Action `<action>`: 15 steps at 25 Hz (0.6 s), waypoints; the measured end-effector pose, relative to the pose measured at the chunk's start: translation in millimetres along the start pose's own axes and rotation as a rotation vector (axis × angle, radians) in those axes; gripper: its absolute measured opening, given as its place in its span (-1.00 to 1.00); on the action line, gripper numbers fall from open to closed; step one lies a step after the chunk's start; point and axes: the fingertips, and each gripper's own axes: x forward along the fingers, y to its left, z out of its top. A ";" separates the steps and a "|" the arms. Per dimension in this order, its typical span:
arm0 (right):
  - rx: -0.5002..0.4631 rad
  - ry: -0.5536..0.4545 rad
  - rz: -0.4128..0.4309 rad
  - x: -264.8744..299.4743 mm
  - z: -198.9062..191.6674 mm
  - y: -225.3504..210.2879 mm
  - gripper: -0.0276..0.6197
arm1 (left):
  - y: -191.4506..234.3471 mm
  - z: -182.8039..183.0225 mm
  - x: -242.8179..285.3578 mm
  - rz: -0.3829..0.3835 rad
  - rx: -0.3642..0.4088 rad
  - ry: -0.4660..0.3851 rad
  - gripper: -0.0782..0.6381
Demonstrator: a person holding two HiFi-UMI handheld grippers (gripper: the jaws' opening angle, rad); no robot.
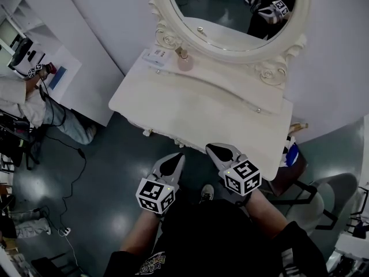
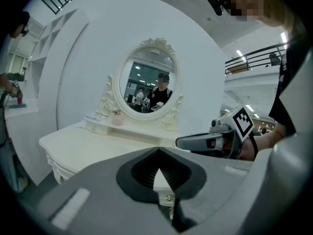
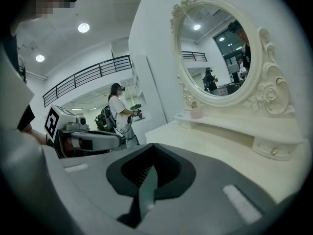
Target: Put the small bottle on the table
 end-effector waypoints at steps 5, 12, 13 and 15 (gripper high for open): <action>-0.003 0.003 -0.001 -5.9 -5.4 5.4 -0.83 | -5.7 -4.8 -5.1 -0.001 0.000 -0.002 -0.78; -0.001 0.001 0.000 -11.6 -10.4 9.5 -0.83 | -11.6 -9.0 -9.7 0.002 -0.003 -0.005 -0.78; -0.001 0.003 0.001 -11.6 -11.2 9.8 -0.83 | -12.0 -9.8 -10.2 0.003 -0.004 -0.005 -0.78; -0.002 0.005 0.003 -12.2 -12.4 11.0 -0.83 | -13.0 -10.9 -11.8 0.007 -0.005 -0.004 -0.78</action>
